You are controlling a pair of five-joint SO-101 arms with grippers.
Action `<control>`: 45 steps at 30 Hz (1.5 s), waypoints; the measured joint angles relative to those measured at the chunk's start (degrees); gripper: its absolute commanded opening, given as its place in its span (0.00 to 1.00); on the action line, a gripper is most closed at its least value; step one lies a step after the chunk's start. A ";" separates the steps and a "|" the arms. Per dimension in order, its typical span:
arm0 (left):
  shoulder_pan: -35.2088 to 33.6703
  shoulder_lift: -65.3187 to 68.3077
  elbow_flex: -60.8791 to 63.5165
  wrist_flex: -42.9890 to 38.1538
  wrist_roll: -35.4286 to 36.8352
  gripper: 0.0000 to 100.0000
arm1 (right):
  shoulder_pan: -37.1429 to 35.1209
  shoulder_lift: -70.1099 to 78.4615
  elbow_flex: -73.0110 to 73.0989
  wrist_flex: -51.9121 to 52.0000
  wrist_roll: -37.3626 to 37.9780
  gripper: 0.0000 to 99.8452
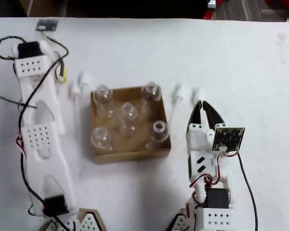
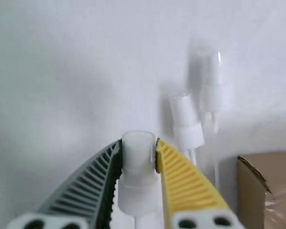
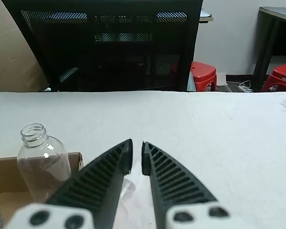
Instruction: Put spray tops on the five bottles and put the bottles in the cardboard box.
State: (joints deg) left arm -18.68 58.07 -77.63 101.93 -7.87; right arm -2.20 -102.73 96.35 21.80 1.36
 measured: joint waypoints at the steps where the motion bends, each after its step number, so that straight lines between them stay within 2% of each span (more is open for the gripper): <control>1: 0.00 -1.23 0.00 0.00 0.00 0.05 | 0.00 0.00 0.00 0.00 0.00 0.02; 9: 0.00 -14.33 0.18 0.00 0.18 0.05 | 0.00 0.00 0.00 0.00 0.00 0.02; 16: 0.53 -32.79 15.12 0.00 12.31 0.05 | 0.00 0.00 0.00 0.00 0.00 0.02; 19: 1.58 -41.85 22.15 0.00 13.98 0.05 | 0.00 0.00 0.00 0.00 0.00 0.02; 24: 5.01 -54.95 29.19 0.00 13.98 0.02 | 0.00 0.00 0.00 0.00 0.00 0.02; 28: 11.25 -62.68 30.68 0.00 13.98 0.02 | 0.00 0.00 0.00 0.00 0.00 0.02; 32: 17.05 -69.45 31.03 0.00 10.73 0.02 | 0.00 0.00 0.00 0.00 0.00 0.02; 39: 18.73 -72.00 31.74 -0.44 10.20 0.02 | -0.09 0.00 0.00 0.00 0.00 0.02; 45: 22.77 -72.53 39.12 -1.05 9.85 0.02 | -0.09 0.00 0.00 0.00 0.00 0.02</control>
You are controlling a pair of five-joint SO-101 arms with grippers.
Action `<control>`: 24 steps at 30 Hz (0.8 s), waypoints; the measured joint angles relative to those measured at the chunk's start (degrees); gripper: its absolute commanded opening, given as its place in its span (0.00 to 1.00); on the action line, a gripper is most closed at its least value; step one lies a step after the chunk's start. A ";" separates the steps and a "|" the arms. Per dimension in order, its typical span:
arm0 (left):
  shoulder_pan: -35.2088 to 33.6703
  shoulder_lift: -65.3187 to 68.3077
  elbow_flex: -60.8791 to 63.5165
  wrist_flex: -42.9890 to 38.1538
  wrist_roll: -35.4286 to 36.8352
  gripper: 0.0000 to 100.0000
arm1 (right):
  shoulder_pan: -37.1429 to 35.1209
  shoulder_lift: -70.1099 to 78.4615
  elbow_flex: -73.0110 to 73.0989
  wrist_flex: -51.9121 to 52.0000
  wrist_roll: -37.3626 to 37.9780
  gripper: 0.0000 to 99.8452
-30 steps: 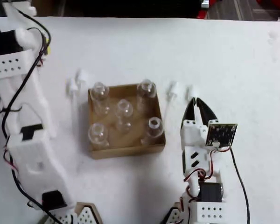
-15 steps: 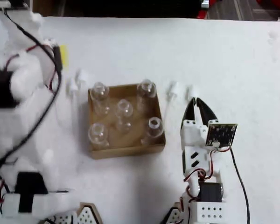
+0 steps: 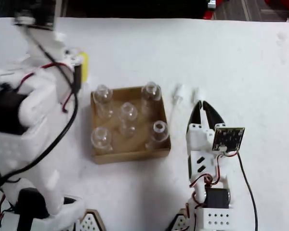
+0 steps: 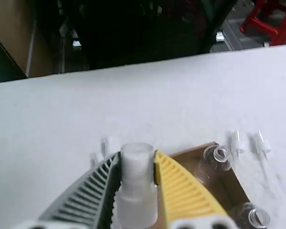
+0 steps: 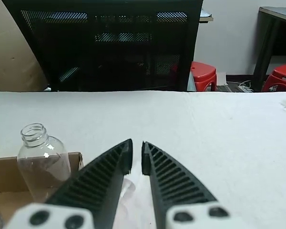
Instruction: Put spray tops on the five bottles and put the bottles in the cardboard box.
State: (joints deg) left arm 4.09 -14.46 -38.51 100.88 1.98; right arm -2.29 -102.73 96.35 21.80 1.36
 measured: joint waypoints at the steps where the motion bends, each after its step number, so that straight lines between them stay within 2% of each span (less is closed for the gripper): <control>1: 0.18 0.00 0.62 0.00 0.00 0.02 | 0.00 0.00 0.00 0.00 0.00 0.02; 10: 0.70 -10.11 2.02 -0.62 -0.09 0.02 | 0.00 0.00 0.00 0.00 0.00 0.02; 16: 0.62 -12.40 14.15 -2.99 -0.09 0.02 | 0.00 0.00 0.00 0.00 0.00 0.02; 20: 0.62 -19.34 22.95 -9.93 -0.09 0.02 | 0.00 0.00 0.00 0.00 0.00 0.02; 24: 0.53 -28.40 34.29 -22.59 -0.18 0.02 | 0.00 0.00 0.00 0.00 0.00 0.02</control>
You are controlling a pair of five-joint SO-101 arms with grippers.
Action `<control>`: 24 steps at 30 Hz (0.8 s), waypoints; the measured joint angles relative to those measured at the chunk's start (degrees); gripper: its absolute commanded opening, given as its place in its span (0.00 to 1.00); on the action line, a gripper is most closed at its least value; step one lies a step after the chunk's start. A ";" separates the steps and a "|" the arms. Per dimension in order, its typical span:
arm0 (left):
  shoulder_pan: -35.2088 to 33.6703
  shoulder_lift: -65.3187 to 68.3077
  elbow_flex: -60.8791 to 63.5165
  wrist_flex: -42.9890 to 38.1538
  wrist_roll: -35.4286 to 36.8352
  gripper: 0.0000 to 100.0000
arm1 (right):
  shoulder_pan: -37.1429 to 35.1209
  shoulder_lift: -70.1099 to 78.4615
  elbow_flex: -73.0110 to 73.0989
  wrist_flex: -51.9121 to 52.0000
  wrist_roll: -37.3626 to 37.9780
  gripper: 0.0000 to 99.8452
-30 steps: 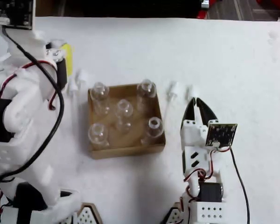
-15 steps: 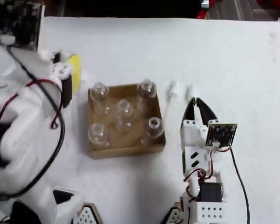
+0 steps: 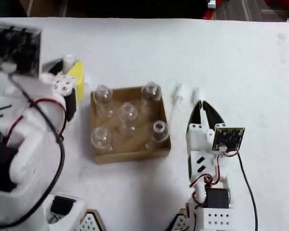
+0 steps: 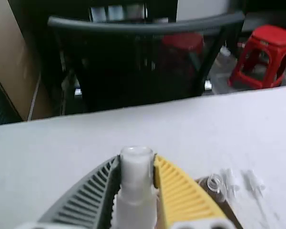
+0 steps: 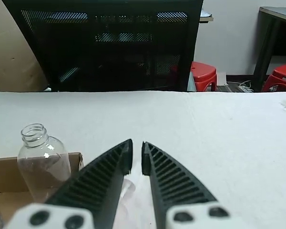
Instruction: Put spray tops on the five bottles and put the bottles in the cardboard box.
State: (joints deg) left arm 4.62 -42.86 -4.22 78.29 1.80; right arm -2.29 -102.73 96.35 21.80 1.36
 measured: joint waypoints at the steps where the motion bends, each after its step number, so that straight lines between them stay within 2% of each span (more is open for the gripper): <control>1: 0.00 -1.67 3.60 -3.78 0.00 0.02 | 0.00 0.00 0.00 0.00 0.00 0.02; 6: 0.00 -2.37 21.01 -27.43 0.00 0.02 | 0.00 0.00 0.00 0.00 0.00 0.02; 9: 0.18 -2.55 27.34 -42.02 -0.53 0.02 | 0.00 0.00 0.00 0.00 0.00 0.02; 13: 0.00 3.34 31.21 -57.76 -8.00 0.02 | 0.00 0.00 0.00 0.00 0.00 0.02; 17: 0.09 9.76 32.00 -63.21 -12.40 0.02 | 0.00 0.00 0.00 0.00 0.00 0.02; 24: 1.76 9.58 32.35 -63.82 -8.09 0.02 | 0.00 0.00 0.00 0.00 0.00 0.02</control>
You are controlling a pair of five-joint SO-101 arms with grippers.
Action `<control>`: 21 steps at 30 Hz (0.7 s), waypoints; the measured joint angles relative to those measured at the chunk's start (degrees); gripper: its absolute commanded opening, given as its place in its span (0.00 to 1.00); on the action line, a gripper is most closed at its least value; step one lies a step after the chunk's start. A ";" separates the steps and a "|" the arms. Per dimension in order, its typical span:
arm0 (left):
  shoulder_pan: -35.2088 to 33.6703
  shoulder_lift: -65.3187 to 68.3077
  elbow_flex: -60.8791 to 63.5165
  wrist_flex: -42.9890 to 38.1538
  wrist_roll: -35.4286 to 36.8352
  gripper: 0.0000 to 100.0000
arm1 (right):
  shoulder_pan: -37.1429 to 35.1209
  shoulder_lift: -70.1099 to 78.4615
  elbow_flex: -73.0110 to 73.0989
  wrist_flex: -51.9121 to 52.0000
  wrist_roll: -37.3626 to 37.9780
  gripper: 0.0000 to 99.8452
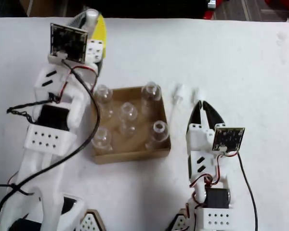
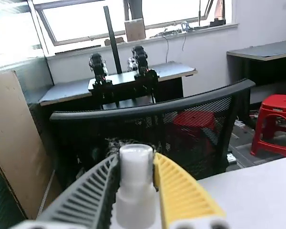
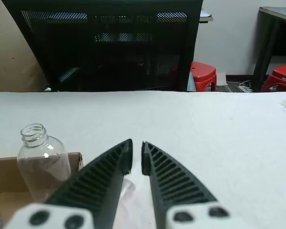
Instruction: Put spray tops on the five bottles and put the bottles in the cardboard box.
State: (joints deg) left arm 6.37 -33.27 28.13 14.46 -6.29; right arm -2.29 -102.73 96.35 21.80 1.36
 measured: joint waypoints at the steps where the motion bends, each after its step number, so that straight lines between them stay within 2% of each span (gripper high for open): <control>1: 0.88 -0.18 0.00 0.00 0.26 0.02 | 0.00 0.00 0.00 0.00 0.00 0.02; 6: 3.52 -0.26 0.00 0.00 0.70 0.02 | 0.00 0.00 0.00 0.00 0.00 0.02; 17: 3.52 -0.35 4.31 0.00 0.70 0.02 | 0.00 0.00 0.00 0.00 0.00 0.02; 21: 3.52 -0.53 7.91 -3.43 0.70 0.02 | 0.00 0.00 0.00 0.00 0.00 0.02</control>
State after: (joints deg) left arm 9.89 -33.80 36.04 11.03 -5.58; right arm -2.29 -102.73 96.35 21.80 1.36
